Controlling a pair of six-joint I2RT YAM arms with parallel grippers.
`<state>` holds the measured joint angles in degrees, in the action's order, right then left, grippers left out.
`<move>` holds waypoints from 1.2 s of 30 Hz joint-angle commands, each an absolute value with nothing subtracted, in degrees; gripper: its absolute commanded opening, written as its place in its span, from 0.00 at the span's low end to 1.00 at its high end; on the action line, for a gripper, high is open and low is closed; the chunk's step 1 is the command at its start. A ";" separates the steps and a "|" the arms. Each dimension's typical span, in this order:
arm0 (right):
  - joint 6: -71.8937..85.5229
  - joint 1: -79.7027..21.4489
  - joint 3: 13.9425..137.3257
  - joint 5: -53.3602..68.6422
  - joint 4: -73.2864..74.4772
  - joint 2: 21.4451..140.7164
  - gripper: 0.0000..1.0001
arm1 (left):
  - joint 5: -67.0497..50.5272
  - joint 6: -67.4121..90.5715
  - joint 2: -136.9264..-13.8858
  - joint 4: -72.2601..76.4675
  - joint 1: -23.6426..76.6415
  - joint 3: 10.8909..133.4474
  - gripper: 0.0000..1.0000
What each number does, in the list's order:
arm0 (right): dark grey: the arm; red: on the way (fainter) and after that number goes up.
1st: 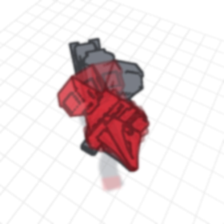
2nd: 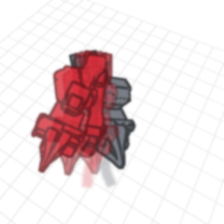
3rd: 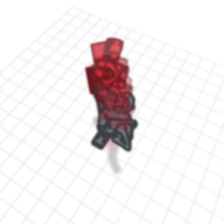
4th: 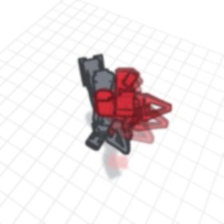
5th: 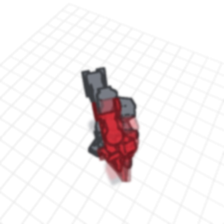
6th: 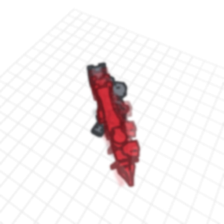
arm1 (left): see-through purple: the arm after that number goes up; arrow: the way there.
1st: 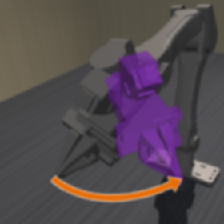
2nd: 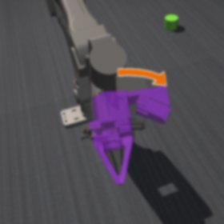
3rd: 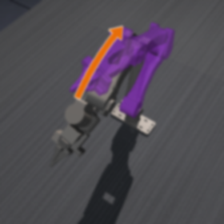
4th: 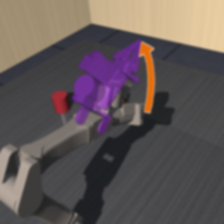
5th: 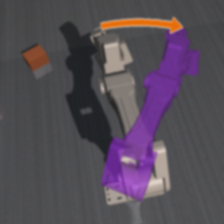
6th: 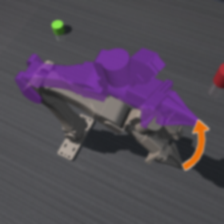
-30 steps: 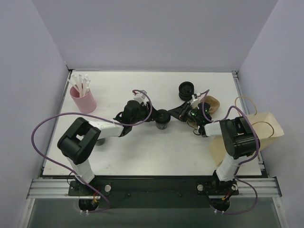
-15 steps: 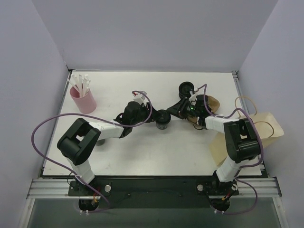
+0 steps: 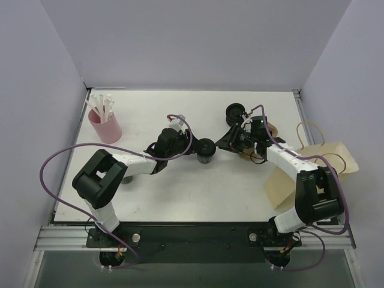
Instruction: Pack the takeout coffee
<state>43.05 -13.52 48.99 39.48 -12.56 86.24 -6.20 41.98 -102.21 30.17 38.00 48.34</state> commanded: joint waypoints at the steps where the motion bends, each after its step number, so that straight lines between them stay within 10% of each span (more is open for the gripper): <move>1: 39.82 -13.53 47.81 34.63 -3.60 82.27 0.29 | -1.41 36.21 -111.09 -5.45 38.94 41.48 0.50; 36: 48.34 -14.06 42.72 40.95 -21.61 91.14 0.27 | -1.58 36.39 -112.76 -4.13 39.11 41.04 0.49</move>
